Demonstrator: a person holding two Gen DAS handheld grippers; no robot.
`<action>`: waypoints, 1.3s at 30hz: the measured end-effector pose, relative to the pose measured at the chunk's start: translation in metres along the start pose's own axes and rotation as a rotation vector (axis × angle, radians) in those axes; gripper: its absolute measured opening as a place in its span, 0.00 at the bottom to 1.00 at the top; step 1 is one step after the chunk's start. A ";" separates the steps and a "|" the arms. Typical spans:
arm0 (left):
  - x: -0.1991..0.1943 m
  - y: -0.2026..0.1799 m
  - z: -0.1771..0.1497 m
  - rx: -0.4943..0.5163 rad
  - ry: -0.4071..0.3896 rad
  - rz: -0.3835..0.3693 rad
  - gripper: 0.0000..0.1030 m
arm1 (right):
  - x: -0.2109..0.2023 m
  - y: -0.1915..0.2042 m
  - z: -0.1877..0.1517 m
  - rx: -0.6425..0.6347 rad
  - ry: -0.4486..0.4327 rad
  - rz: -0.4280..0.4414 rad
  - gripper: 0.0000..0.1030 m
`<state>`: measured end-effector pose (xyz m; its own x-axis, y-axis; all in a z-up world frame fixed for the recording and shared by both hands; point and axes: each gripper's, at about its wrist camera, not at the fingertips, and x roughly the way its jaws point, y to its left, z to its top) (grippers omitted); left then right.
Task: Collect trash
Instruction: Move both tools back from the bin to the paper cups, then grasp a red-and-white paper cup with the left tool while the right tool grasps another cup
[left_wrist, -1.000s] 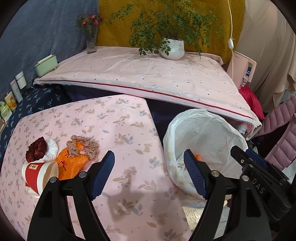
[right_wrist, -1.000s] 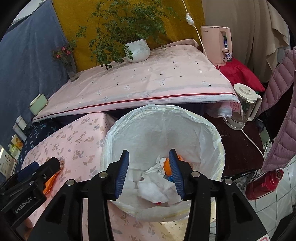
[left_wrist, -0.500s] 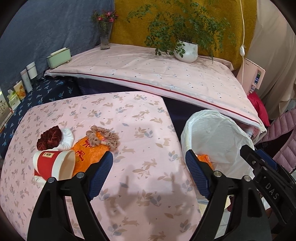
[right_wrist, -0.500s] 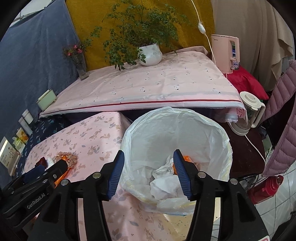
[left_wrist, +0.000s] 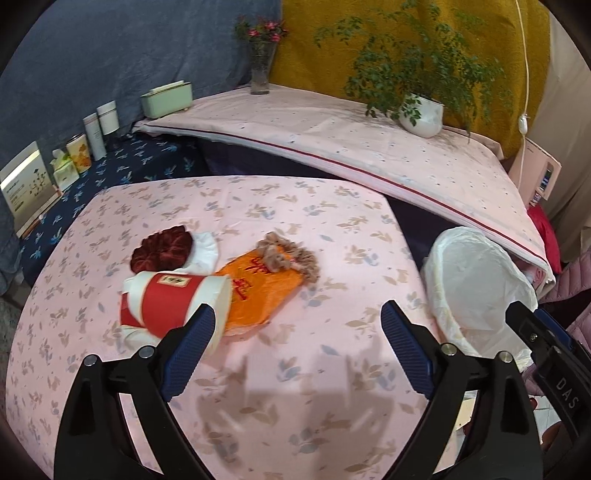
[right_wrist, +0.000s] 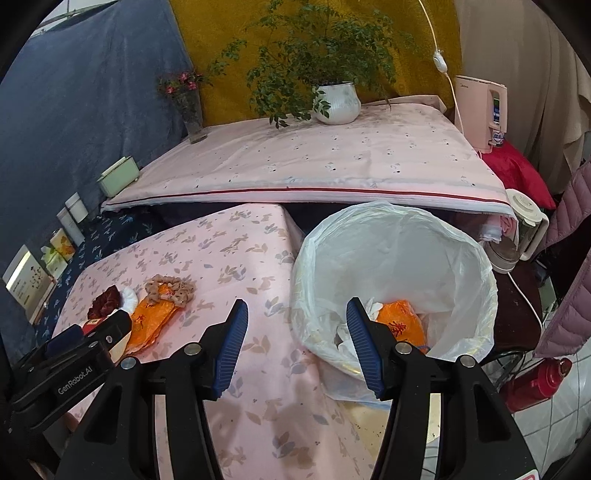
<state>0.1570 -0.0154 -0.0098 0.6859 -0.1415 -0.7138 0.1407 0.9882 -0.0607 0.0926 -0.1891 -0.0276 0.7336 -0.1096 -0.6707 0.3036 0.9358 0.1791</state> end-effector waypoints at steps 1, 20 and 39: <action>-0.001 0.006 -0.001 -0.009 0.000 0.008 0.84 | 0.000 0.004 -0.002 -0.006 0.004 0.006 0.53; -0.004 0.121 -0.031 -0.144 0.035 0.121 0.87 | 0.009 0.099 -0.031 -0.124 0.083 0.164 0.53; 0.016 0.196 -0.046 -0.262 0.085 0.144 0.88 | 0.062 0.181 -0.046 -0.157 0.223 0.349 0.51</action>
<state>0.1629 0.1790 -0.0651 0.6215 -0.0047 -0.7834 -0.1500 0.9808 -0.1248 0.1652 -0.0108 -0.0692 0.6212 0.2807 -0.7316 -0.0472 0.9454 0.3226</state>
